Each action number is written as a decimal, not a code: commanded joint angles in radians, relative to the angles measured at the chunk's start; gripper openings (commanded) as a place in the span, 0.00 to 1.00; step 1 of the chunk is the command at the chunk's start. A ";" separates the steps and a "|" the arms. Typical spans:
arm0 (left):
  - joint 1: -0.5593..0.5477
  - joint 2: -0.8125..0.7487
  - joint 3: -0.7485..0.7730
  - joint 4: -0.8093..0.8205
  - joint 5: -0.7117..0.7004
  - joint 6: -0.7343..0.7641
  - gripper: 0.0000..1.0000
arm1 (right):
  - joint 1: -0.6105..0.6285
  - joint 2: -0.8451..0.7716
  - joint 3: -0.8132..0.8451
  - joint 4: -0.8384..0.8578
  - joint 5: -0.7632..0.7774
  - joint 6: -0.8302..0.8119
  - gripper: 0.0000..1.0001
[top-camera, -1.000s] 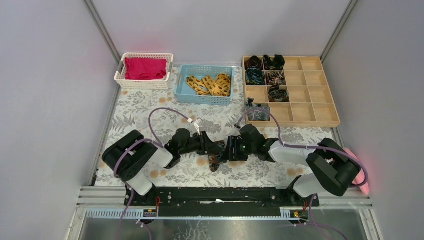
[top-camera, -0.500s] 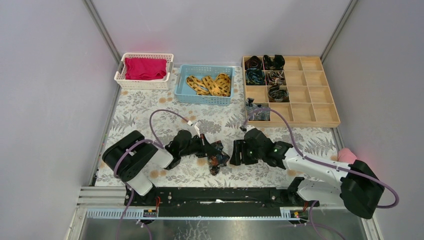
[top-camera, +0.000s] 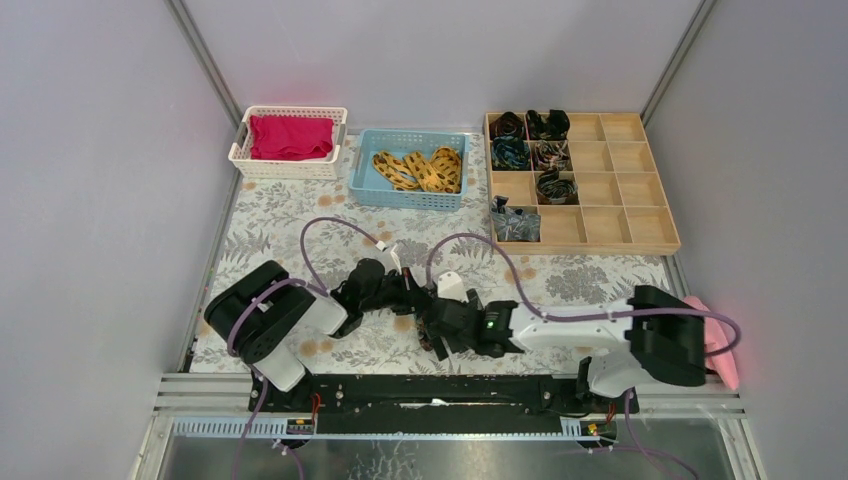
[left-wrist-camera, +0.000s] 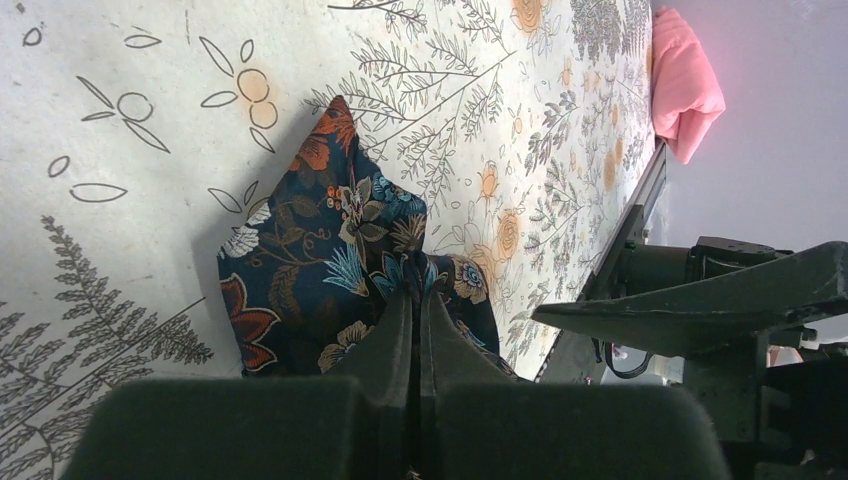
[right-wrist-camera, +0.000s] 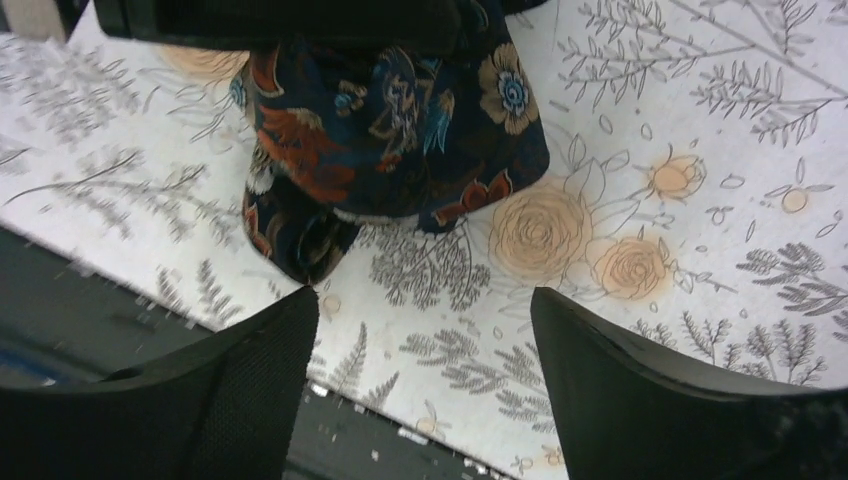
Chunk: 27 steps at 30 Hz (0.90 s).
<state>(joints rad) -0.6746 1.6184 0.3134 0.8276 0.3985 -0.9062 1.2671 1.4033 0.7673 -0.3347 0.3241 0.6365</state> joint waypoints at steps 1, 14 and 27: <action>-0.008 0.072 -0.045 -0.070 -0.025 0.041 0.00 | 0.039 0.112 0.090 -0.025 0.245 0.004 0.89; -0.008 0.126 -0.068 0.006 0.002 0.029 0.00 | 0.066 0.179 0.172 0.115 0.234 -0.023 1.00; -0.008 0.126 -0.079 0.040 0.025 0.017 0.00 | 0.062 0.421 0.235 0.081 0.342 0.048 1.00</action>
<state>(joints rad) -0.6735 1.7191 0.2821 1.0233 0.4252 -0.9340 1.3273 1.7782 1.0027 -0.2272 0.6094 0.6220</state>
